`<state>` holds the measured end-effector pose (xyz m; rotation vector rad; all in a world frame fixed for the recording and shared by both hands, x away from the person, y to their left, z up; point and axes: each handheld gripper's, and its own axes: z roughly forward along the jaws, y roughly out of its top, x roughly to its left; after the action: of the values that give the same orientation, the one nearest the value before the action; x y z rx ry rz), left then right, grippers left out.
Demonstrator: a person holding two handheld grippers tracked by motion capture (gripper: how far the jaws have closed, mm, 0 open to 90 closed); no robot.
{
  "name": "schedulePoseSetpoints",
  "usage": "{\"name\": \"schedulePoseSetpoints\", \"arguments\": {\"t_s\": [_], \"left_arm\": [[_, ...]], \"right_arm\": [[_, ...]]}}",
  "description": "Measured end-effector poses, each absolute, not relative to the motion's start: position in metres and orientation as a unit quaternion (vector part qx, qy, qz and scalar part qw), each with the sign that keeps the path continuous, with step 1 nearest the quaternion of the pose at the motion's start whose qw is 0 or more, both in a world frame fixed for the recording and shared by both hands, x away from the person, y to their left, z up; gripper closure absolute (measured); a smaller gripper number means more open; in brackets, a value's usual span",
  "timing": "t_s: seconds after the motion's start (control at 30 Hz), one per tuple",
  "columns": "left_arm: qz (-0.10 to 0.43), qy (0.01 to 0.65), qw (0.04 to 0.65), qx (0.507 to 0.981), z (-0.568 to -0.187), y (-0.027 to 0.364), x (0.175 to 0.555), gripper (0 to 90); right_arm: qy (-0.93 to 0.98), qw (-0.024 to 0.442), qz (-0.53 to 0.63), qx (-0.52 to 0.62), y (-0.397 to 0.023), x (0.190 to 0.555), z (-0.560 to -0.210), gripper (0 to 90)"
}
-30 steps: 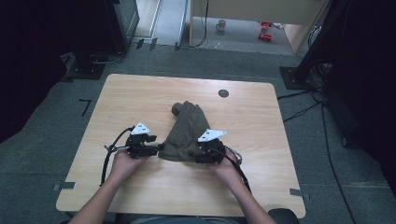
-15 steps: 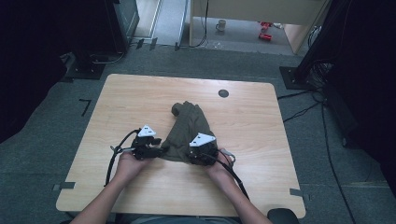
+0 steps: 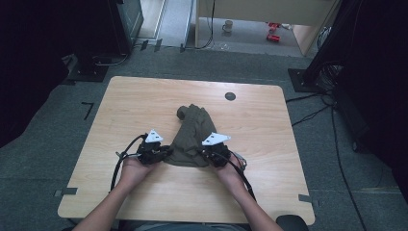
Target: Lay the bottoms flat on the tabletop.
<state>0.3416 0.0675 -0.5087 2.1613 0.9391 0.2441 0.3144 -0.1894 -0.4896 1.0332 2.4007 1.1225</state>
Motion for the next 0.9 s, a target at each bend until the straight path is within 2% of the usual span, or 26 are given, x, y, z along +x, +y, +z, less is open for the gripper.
{"name": "schedulePoseSetpoints", "arguments": {"t_s": [0.17, 0.67, 0.9], "left_arm": [[0.103, 0.360, 0.370, 0.850, -0.505, 0.066, 0.342, 86.8], [0.113, 0.376, 0.385, 0.835, -0.493, 0.083, 0.349, 88.1], [0.117, 0.384, 0.392, 0.827, -0.487, 0.092, 0.352, 88.2]], "right_arm": [[0.819, 0.161, 0.411, 0.367, -0.200, 0.314, -0.477, 87.5], [0.755, 0.213, 0.447, 0.429, -0.263, 0.319, -0.453, 87.4], [0.734, 0.195, 0.445, 0.473, -0.292, 0.322, -0.466, 87.0]]}}
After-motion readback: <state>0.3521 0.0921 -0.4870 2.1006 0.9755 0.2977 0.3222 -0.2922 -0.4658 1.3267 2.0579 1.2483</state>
